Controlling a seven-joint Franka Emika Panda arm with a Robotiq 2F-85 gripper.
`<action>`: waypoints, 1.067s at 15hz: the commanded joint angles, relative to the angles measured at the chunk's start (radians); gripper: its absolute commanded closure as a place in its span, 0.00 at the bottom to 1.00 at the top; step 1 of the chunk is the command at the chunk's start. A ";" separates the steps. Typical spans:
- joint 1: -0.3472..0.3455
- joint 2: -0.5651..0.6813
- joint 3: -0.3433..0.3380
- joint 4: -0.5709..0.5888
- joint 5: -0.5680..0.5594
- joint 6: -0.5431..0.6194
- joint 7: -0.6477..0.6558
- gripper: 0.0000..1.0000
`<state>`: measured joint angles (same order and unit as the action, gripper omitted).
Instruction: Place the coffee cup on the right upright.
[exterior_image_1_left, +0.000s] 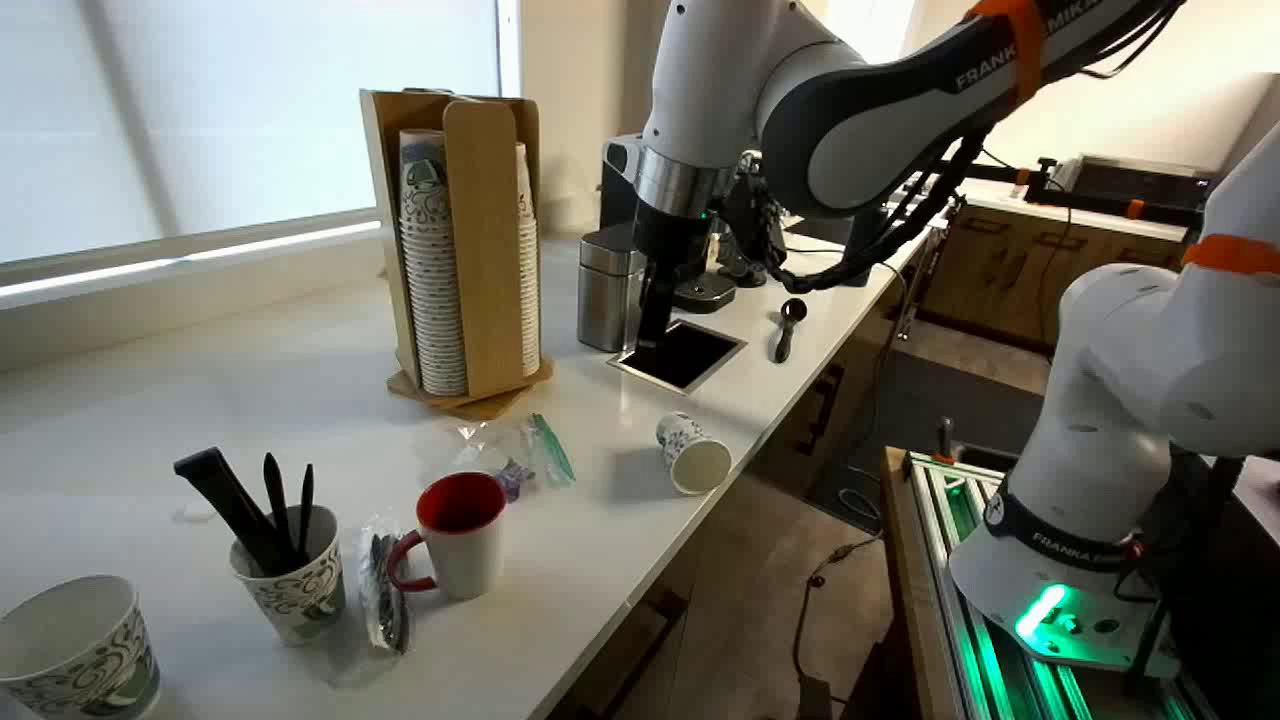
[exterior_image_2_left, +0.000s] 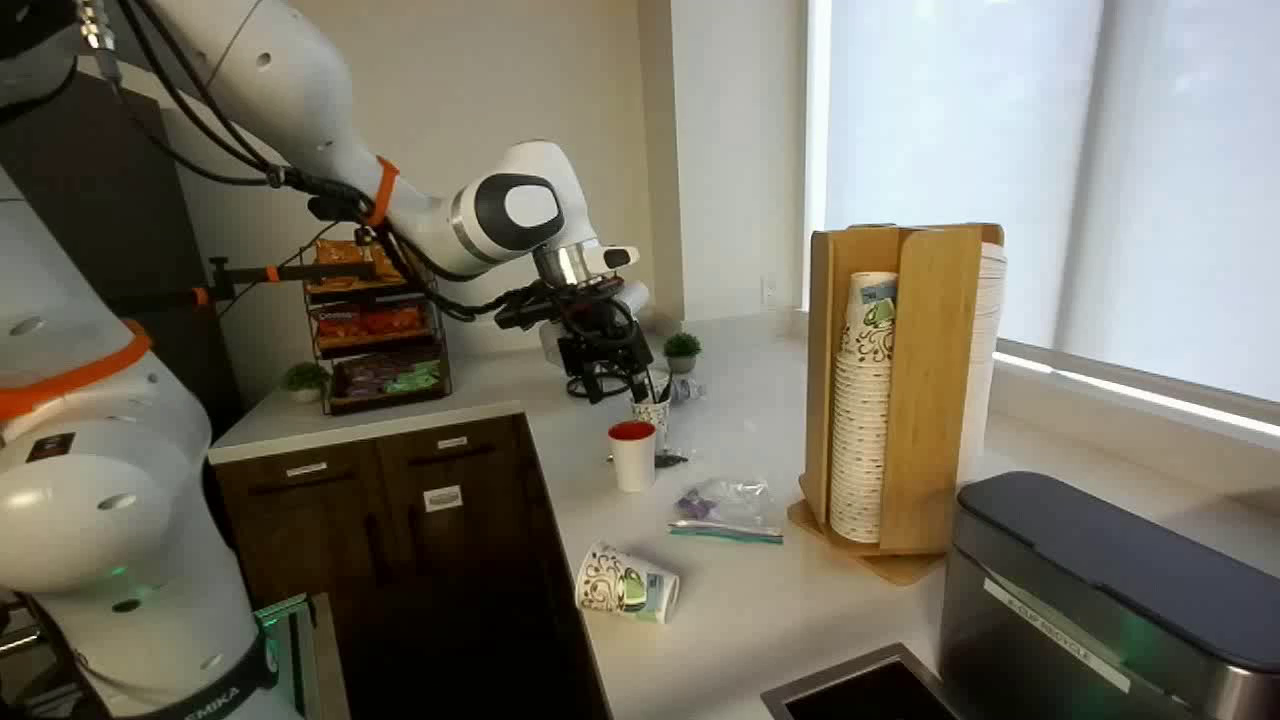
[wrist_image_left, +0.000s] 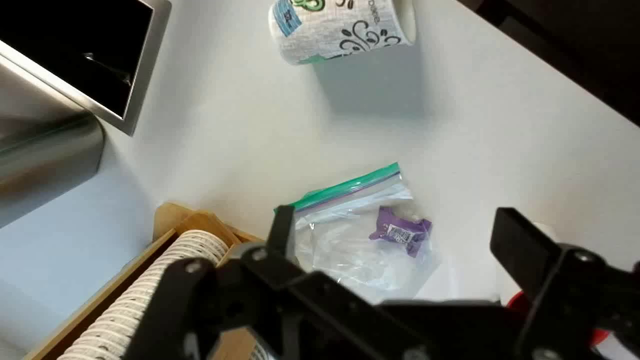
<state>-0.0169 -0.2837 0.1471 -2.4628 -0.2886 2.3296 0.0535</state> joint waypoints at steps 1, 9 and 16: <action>0.018 0.001 -0.017 0.002 -0.005 -0.004 0.004 0.00; 0.018 0.001 -0.017 0.002 -0.005 -0.004 0.004 0.00; 0.030 -0.005 0.093 -0.078 -0.211 -0.031 0.181 0.00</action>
<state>0.0014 -0.2807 0.1951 -2.4915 -0.3982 2.3274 0.1229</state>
